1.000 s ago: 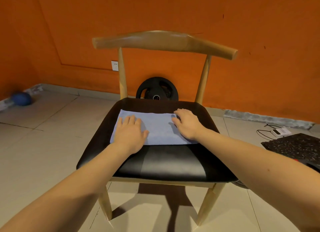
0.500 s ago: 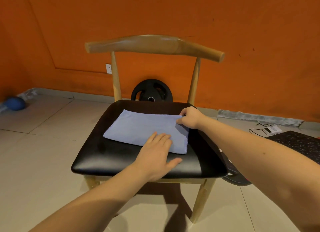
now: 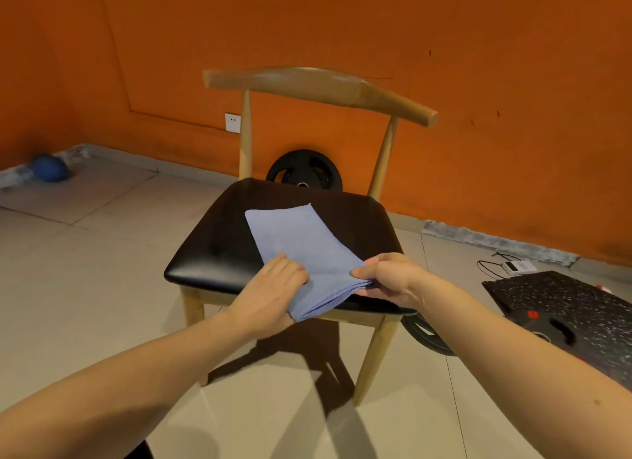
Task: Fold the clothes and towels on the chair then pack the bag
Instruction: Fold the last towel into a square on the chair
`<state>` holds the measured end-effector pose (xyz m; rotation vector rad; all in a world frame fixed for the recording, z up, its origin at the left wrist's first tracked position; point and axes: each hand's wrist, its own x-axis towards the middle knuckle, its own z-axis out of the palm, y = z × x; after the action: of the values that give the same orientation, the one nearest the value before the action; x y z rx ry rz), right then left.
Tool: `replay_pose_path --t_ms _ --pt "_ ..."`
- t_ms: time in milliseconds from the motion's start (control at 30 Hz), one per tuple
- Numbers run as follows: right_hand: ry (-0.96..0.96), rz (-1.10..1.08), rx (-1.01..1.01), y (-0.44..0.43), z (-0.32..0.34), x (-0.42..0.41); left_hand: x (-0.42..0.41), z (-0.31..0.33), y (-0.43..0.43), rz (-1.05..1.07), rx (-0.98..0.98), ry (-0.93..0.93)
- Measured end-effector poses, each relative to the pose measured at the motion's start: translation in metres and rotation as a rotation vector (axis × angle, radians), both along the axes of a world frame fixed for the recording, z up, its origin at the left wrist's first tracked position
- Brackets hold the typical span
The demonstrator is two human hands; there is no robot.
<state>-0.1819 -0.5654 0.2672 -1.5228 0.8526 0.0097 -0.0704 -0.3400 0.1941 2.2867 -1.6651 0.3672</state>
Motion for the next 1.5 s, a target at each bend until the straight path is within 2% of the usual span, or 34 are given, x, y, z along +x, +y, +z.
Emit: replay_pose_path --t_ms 200,300,367,467,567,700,833,1000,1133,1200,1367,1500 --pt "-0.043 0.048 -0.073 0.001 -0.006 -0.027 -0.014 0.008 0.011 -0.039 -0.02 0.109" --pt "-0.119 0.06 -0.204 -0.003 -0.01 -0.038 -0.017 0.013 0.012 -0.011 -0.055 0.217" --pt "-0.213 0.18 -0.324 -0.01 -0.015 -0.048 -0.018 0.016 0.013 0.02 -0.09 0.281" --pt "-0.235 0.479 -0.673 -0.015 -0.023 -0.061 -0.017 0.015 0.012 0.054 -0.142 0.368" --pt "-0.271 0.512 -0.873 -0.014 -0.027 -0.051 -0.015 0.018 0.009 0.077 -0.19 0.449" --pt "-0.349 0.375 -0.771 -0.017 -0.008 -0.023 -0.011 0.026 0.004 0.136 -0.281 0.623" --pt "-0.353 0.375 -0.71 -0.015 0.015 0.012 0.002 0.04 -0.004 0.192 -0.461 0.755" --pt "-0.259 0.389 -0.876 -0.008 0.028 0.076 0.044 0.055 -0.022 0.388 -0.617 0.896" --pt "-0.205 0.359 -0.929 -0.01 0.022 0.122 0.082 0.056 -0.029 0.512 -0.636 0.917" --pt "-0.179 0.343 -0.937 -0.012 0.014 0.141 0.099 0.054 -0.031 0.587 -0.571 0.89" --pt "0.018 0.383 -0.992 -0.019 -0.007 0.174 0.12 0.041 -0.036 0.745 -0.328 0.579" --pt "0.167 0.416 -0.97 -0.024 -0.012 0.187 0.128 0.038 -0.035 0.731 -0.267 0.578"
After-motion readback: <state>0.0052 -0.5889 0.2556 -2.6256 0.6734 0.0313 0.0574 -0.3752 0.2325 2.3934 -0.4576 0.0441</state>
